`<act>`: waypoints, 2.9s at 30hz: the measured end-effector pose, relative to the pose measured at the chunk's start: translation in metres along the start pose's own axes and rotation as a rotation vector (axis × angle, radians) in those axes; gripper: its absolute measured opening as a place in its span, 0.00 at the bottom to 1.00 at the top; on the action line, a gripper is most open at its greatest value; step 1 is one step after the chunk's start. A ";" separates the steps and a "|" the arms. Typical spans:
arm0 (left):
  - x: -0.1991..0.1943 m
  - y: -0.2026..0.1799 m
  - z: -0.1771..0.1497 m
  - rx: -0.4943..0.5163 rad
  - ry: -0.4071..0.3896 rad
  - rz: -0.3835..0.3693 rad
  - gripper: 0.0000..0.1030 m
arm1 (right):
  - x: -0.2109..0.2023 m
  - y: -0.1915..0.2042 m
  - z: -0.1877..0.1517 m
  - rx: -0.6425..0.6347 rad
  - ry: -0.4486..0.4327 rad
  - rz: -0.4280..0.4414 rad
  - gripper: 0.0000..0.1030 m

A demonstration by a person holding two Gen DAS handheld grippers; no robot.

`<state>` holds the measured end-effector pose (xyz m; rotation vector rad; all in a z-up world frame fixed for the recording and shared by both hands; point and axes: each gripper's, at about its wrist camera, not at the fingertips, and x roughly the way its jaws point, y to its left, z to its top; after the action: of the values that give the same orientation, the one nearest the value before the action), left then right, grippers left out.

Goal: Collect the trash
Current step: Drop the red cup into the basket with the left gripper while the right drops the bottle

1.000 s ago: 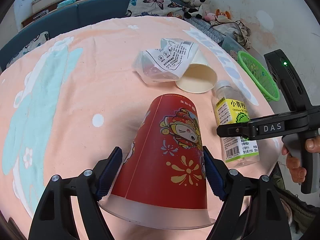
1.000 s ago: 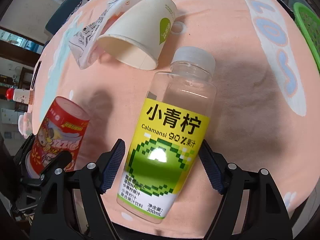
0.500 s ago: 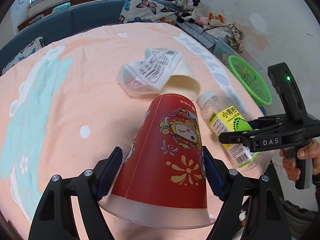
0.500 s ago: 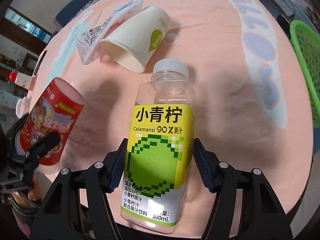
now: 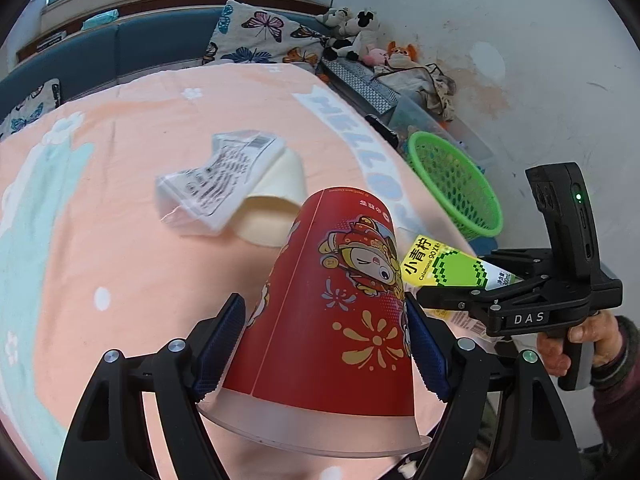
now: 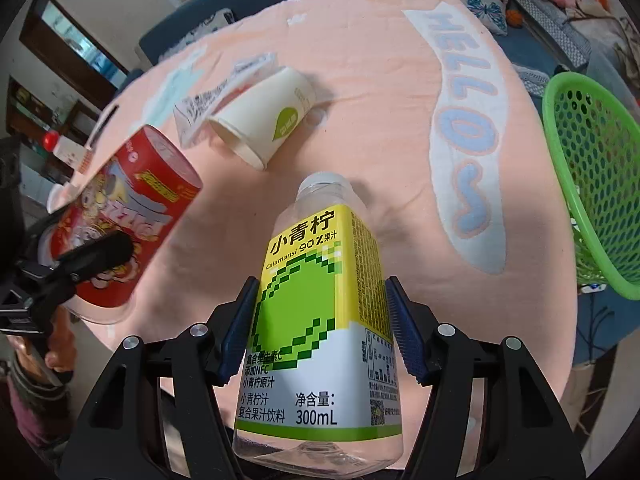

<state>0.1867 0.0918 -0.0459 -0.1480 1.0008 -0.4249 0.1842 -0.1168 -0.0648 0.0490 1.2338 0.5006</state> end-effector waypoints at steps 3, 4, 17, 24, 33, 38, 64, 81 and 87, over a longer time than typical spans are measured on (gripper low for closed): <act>0.002 -0.005 0.006 -0.009 -0.004 -0.013 0.72 | -0.002 0.002 0.006 0.004 -0.022 0.014 0.61; 0.003 -0.006 0.009 -0.013 -0.010 -0.019 0.72 | -0.003 0.002 0.009 0.006 -0.030 0.017 0.61; 0.007 -0.023 0.033 -0.050 -0.037 -0.061 0.72 | -0.032 -0.029 0.016 0.066 -0.140 0.118 0.61; 0.020 -0.051 0.056 -0.037 -0.047 -0.084 0.72 | -0.051 -0.057 0.020 0.100 -0.192 0.098 0.61; 0.051 -0.096 0.091 -0.024 -0.033 -0.142 0.72 | -0.071 -0.128 0.024 0.208 -0.246 0.052 0.61; 0.074 -0.124 0.108 0.001 -0.009 -0.154 0.72 | -0.079 -0.174 0.022 0.270 -0.278 0.008 0.61; 0.195 -0.221 0.159 0.066 0.123 -0.097 0.73 | -0.061 -0.298 0.012 0.350 -0.327 -0.169 0.68; 0.241 -0.236 0.160 0.054 0.198 -0.094 0.84 | -0.081 -0.310 -0.005 0.345 -0.393 -0.239 0.71; 0.220 -0.229 0.156 0.056 0.162 -0.107 0.84 | -0.091 -0.300 -0.008 0.337 -0.418 -0.236 0.71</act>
<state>0.3564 -0.2185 -0.0631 -0.1187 1.1423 -0.5690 0.2567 -0.4223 -0.0770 0.2772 0.8855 0.0646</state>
